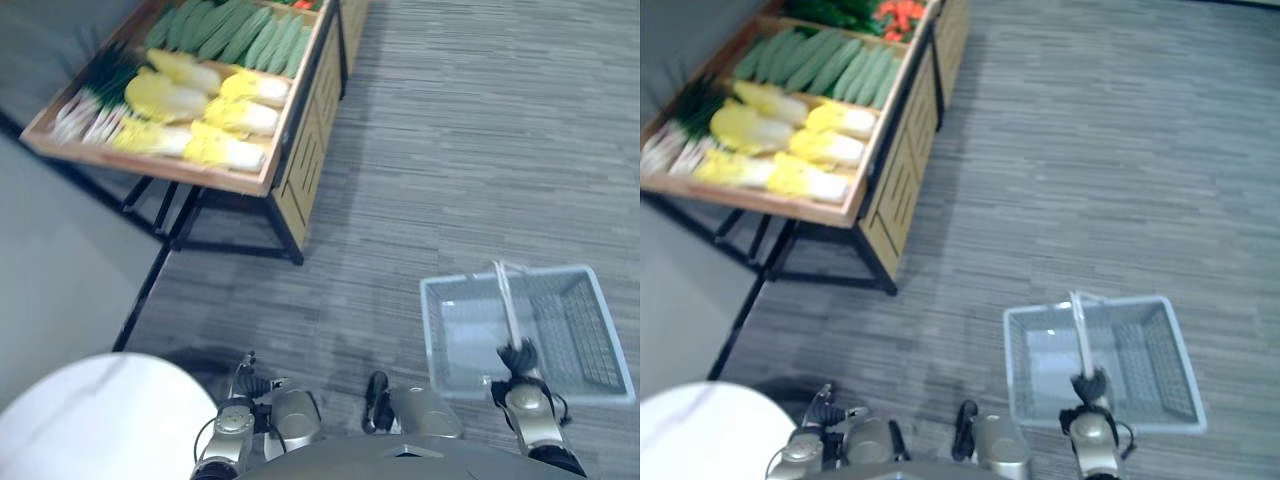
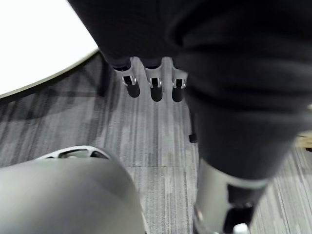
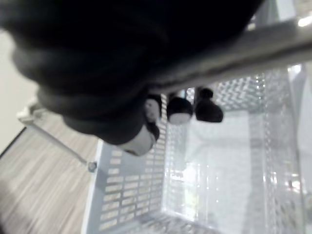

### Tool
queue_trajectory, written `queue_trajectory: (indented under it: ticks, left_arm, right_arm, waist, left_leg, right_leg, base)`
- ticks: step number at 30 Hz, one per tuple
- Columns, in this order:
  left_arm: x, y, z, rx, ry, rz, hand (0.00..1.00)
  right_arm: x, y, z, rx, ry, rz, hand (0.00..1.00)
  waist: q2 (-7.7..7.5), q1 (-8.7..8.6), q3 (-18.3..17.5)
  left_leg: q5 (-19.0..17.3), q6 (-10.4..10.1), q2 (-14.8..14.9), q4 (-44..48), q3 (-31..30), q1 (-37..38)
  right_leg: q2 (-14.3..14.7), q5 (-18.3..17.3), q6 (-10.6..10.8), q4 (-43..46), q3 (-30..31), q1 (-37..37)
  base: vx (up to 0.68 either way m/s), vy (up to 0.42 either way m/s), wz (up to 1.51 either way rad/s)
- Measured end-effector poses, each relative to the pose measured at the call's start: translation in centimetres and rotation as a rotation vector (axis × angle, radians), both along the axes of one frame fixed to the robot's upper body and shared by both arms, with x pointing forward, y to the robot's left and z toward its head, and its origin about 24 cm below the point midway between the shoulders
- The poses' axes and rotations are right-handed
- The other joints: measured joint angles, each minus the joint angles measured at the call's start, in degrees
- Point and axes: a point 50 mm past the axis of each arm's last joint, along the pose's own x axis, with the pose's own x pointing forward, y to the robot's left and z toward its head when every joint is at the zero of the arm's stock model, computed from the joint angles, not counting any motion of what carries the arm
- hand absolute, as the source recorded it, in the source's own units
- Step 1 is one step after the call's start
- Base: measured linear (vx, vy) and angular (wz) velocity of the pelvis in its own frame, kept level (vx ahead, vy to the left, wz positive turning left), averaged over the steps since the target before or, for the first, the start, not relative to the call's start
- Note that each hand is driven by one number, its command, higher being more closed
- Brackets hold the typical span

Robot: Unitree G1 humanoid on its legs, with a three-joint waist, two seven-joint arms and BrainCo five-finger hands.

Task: Pick vegetable in the basket

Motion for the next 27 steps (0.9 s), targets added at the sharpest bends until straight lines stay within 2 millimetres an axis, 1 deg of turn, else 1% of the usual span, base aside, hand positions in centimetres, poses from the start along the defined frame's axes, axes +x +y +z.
queue_trajectory:
  ticks: [1, 2, 3, 4, 5, 6, 7, 8, 9, 10, 11, 12, 13, 14, 15, 16, 17, 18, 19, 20, 21, 22, 23, 24, 25, 26, 27]
  left_arm:
    - [0.0, -0.2, 0.0, -0.007, -0.003, 0.006, 0.0]
    - [0.0, -0.3, 0.0, -0.011, -0.004, 0.008, 0.0]
    - [0.0, -0.4, -0.1, -0.015, -0.005, 0.015, 0.0]
    - [0.0, -0.7, -0.1, -0.023, -0.006, 0.015, 0.0]
    - [0.0, -0.7, -0.1, -0.023, -0.007, 0.02, 0.0]
    - [-0.1, -0.2, -0.1, -0.015, -0.004, 0.031, 0.0]
    - [0.1, -0.1, 0.0, -0.011, -0.007, 0.033, 0.0]
    - [0.1, 0.0, 0.0, -0.006, -0.007, 0.034, 0.0]
    - [0.2, 0.4, 0.1, 0.013, -0.01, 0.033, 0.0]
    - [0.2, 0.6, 0.1, 0.028, -0.001, 0.015, 0.0]
    - [0.1, 0.5, 0.1, 0.033, 0.008, 0.001, 0.0]
    - [-0.1, 0.8, 0.0, 0.044, 0.024, -0.011, 0.0]
    - [-0.1, 0.7, -0.1, 0.045, 0.028, -0.015, 0.0]
    - [0.3, 1.1, 0.1, 0.057, 0.023, -0.016, 0.0]
    - [0.4, 1.2, 0.2, 0.062, 0.019, -0.015, 0.0]
    - [0.5, 1.2, 0.2, 0.065, 0.015, -0.013, 0.0]
    - [0.8, 1.1, 0.3, 0.067, 0.008, -0.012, 0.0]
    - [1.2, 1.2, 0.5, 0.072, -0.002, -0.013, 0.0]
    - [1.3, 1.3, 0.5, 0.074, -0.006, -0.011, 0.0]
    - [1.4, 1.5, 0.6, 0.078, -0.009, -0.002, 0.0]
    - [1.1, 1.8, 0.4, 0.084, 0.005, 0.006, 0.0]
    - [0.7, 2.1, 0.2, 0.09, 0.024, 0.016, 0.0]
    - [0.4, 2.5, 0.0, 0.095, 0.04, 0.03, 0.0]
    - [-0.2, 1.4, -0.7, 0.057, 0.074, 0.052, 0.0]
    - [-0.5, 1.2, -0.8, 0.047, 0.081, 0.061, 0.0]
    - [-1.1, 0.9, -1.2, 0.029, 0.098, 0.086, 0.0]
    - [-1.7, 0.4, -1.4, 0.009, 0.108, 0.115, 0.0]
  right_arm:
    - [-0.9, -0.4, -0.5, 0.009, 0.037, -0.036, 1.0]
    - [-1.5, -0.5, -0.7, 0.019, 0.055, -0.055, 1.0]
    - [-2.3, -0.6, -1.2, 0.028, 0.088, -0.081, 1.0]
    - [-3.5, -0.8, -1.5, 0.033, 0.121, -0.099, 1.0]
    - [-4.0, -0.8, -1.8, 0.037, 0.142, -0.104, 1.0]
    - [-4.6, -0.4, -2.2, 0.053, 0.167, -0.104, 1.0]
    - [-5.0, 0.0, -2.5, 0.067, 0.181, -0.109, 1.0]
    - [-5.3, 0.2, -2.7, 0.074, 0.193, -0.114, 1.0]
    - [-5.7, 0.5, -3.0, 0.086, 0.211, -0.122, 1.0]
    - [-5.6, 0.8, -3.2, 0.097, 0.215, -0.128, 1.0]
    - [-5.8, 1.0, -3.3, 0.104, 0.22, -0.131, 1.0]
    - [-6.0, 1.3, -3.6, 0.115, 0.232, -0.136, 1.0]
    - [-6.1, 1.3, -3.6, 0.117, 0.234, -0.142, 1.0]
    - [-6.1, 1.3, -3.6, 0.118, 0.231, -0.151, 1.0]
    - [-6.1, 1.3, -3.6, 0.119, 0.228, -0.153, 1.0]
    - [-5.8, 1.4, -3.6, 0.121, 0.22, -0.153, 1.0]
    - [-5.4, 1.4, -3.5, 0.127, 0.205, -0.163, 1.0]
    - [-5.4, 1.4, -3.5, 0.131, 0.197, -0.172, 1.0]
    - [-5.5, 1.3, -3.5, 0.131, 0.195, -0.177, 1.0]
    - [-5.5, 1.2, -3.5, 0.134, 0.191, -0.187, 1.0]
    - [-5.6, 1.2, -3.5, 0.138, 0.194, -0.2, 1.0]
    - [-6.0, 1.2, -3.6, 0.151, 0.197, -0.223, 1.0]
    - [-6.1, 1.1, -3.7, 0.157, 0.201, -0.238, 1.0]
    - [-5.6, 1.0, -3.7, 0.164, 0.192, -0.245, 1.0]
    - [-5.3, 0.9, -3.6, 0.163, 0.183, -0.25, 1.0]
    - [-5.0, 0.5, -3.4, 0.157, 0.172, -0.265, 1.0]
    - [-5.4, 0.0, -3.4, 0.15, 0.183, -0.266, 1.0]
  waist:
    - [0.33, 0.03, -0.09]
    - [0.55, 0.22, -0.12]
    - [1.04, 0.44, -0.18]
    - [1.35, 0.9, -0.37]
    - [1.04, 1.77, -0.51]
    - [-0.28, 2.08, -1.27]
    - [-1.34, 1.32, -1.77]
    - [-2.95, 0.54, -1.43]
    - [-3.33, 0.37, -1.52]
    - [-4.0, 0.31, -1.26]
    - [-4.32, -0.01, -1.06]
    - [-4.56, -0.55, -1.09]
    - [-4.55, -0.66, -1.08]
    - [-4.34, -1.47, -0.86]
    - [-4.13, -1.94, -0.76]
    - [-3.9, -2.23, -0.62]
    - [-3.39, -2.66, -0.32]
    - [-3.05, -2.69, -0.12]
    - [-2.96, -2.76, -0.08]
    - [-2.83, -3.06, 0.0]
    - [-2.99, -3.2, -0.02]
    - [-3.54, -3.23, -0.18]
    - [-3.8, -3.13, 0.12]
    - [-0.36, -2.72, 1.2]
    - [-0.09, -2.55, 1.08]
    - [0.45, -2.56, 1.26]
    - [1.0, -2.61, 1.14]
  left_leg:
    - [2.08, -0.16, -1.55, -7.56, 0.41, -1.5]
    - [3.76, -0.07, -2.14, -11.48, 0.74, -1.98]
    - [6.72, 0.03, -2.99, -17.05, 1.64, -2.46]
    - [11.62, 0.96, -3.67, -21.8, 1.46, -2.35]
    - [14.53, 1.86, -3.88, -22.0, 0.84, -1.39]
    - [15.95, 5.03, -5.57, -21.9, 0.5, -0.82]
    - [14.88, 8.49, -6.92, -21.79, 0.35, 0.36]
    - [13.58, 8.94, -7.78, -21.89, 0.62, 1.57]
    - [12.51, 9.16, -8.55, -22.31, 0.9, 3.84]
    - [11.2, 9.22, -8.92, -23.52, 0.71, 7.39]
    - [10.64, 9.35, -8.99, -24.14, 0.44, 9.48]
    - [9.76, 9.31, -9.12, -24.91, -0.27, 12.45]
    - [9.32, 9.19, -9.11, -25.53, -0.73, 13.84]
    - [8.59, 8.7, -8.31, -27.3, -2.62, 17.1]
    - [8.52, 8.52, -7.64, -27.93, -3.27, 17.94]
    - [8.57, 8.41, -7.0, -28.46, -3.66, 18.77]
    - [8.59, 8.01, -5.48, -28.7, -4.42, 19.88]
    - [8.51, 7.13, -4.35, -28.79, -4.9, 20.65]
    - [8.23, 6.45, -3.82, -28.82, -5.17, 20.92]
    - [7.18, 4.5, -2.73, -29.02, -6.41, 21.57]
    - [5.44, 1.69, -1.7, -29.66, -7.12, 22.78]
    - [3.97, -0.61, -1.11, -30.19, -8.07, 24.04]
    - [2.81, -2.08, -0.17, -31.02, -8.29, 25.6]
    - [2.14, -2.5, 3.37, -30.02, -8.03, 27.3]
    - [2.98, -1.97, 3.77, -28.34, -8.1, 26.71]
    - [4.94, -1.76, 4.94, -23.55, -9.36, 24.86]
    - [7.41, -1.31, 6.59, -16.7, -11.27, 21.27]
  right_leg:
    - [0.1, 0.17, 0.9, -1.52, 1.88, 1.43]
    - [0.22, 0.05, 1.38, -2.29, 2.76, 2.53]
    - [0.53, -0.28, 2.33, -3.5, 3.57, 4.37]
    - [1.04, -1.01, 3.44, -4.19, 4.98, 5.56]
    - [1.0, -2.01, 4.36, -3.6, 6.17, 6.04]
    - [-0.28, -4.3, 6.08, -1.04, 7.7, 6.09]
    - [-2.34, -6.34, 9.29, 5.29, 7.96, 4.49]
    - [-3.59, -6.84, 11.97, 11.74, 7.92, 2.31]
    - [-5.02, -5.4, 15.8, 21.07, 7.94, -0.61]
    - [-6.68, -0.51, 20.3, 31.73, 7.71, -3.79]
    - [-7.87, 2.66, 20.5, 37.14, 7.29, -5.61]
    - [-10.18, 2.01, 19.48, 43.87, 4.9, -7.87]
    - [-11.58, 1.11, 18.34, 45.95, 3.37, -9.05]
    - [-14.29, -1.14, 15.52, 45.35, -0.53, -11.7]
    - [-14.29, -2.12, 15.42, 43.23, -1.28, -12.41]
    - [-14.05, -2.66, 14.78, 40.34, -1.64, -13.11]
    - [-13.32, -2.76, 14.11, 31.65, -1.97, -13.75]
    - [-13.1, -1.33, 13.32, 21.65, -1.49, -14.09]
    - [-13.09, 0.4, 12.98, 16.5, -0.8, -14.29]
    - [-13.31, 5.14, 12.84, 6.7, 1.49, -14.45]
    - [-14.31, 10.44, 13.26, -1.19, 4.17, -14.59]
    - [-15.5, 11.65, 13.42, -5.16, 6.57, -14.11]
    - [-15.35, 15.1, 15.4, -3.72, 6.12, -13.98]
    - [-12.76, 11.32, 13.44, 7.29, 5.65, -17.08]
    - [-12.86, 8.58, 12.52, 11.1, 5.7, -18.51]
    - [-12.85, 4.83, 11.23, 15.06, 4.85, -18.8]
    - [-12.51, 2.92, 10.59, 15.03, 2.74, -16.83]
  base:
    - [0.32, 0.172, -0.83]
    - [0.39, 0.181, -0.68]
    - [0.38, 0.164, -0.57]
    - [0.42, 0.198, -0.68]
    - [0.45, 0.227, -0.73]
    - [0.58, 0.246, -0.46]
    - [0.5, 0.181, -0.14]
    - [0.49, 0.154, 0.06]
    - [0.47, 0.151, 0.06]
    - [0.47, 0.138, 0.09]
    - [0.47, 0.081, 0.27]
    - [0.38, 0.025, 0.28]
    - [0.55, -0.019, 0.45]
    - [0.45, -0.055, 0.41]
    - [0.43, -0.089, 0.46]
    - [0.31, -0.137, 0.42]
    - [0.4, -0.225, 0.52]
    - [0.41, -0.259, 0.53]
    - [0.42, -0.332, 0.59]
    - [0.53, -0.482, 0.62]
    - [0.55, -0.522, 0.68]
    - [0.49, -0.499, 0.49]
    - [0.46, -0.526, 0.31]
    - [0.43, -0.514, 0.14]
    - [0.48, -0.593, 0.16]
    - [0.39, -0.486, 0.34]
    - [0.39, -0.464, 0.48]
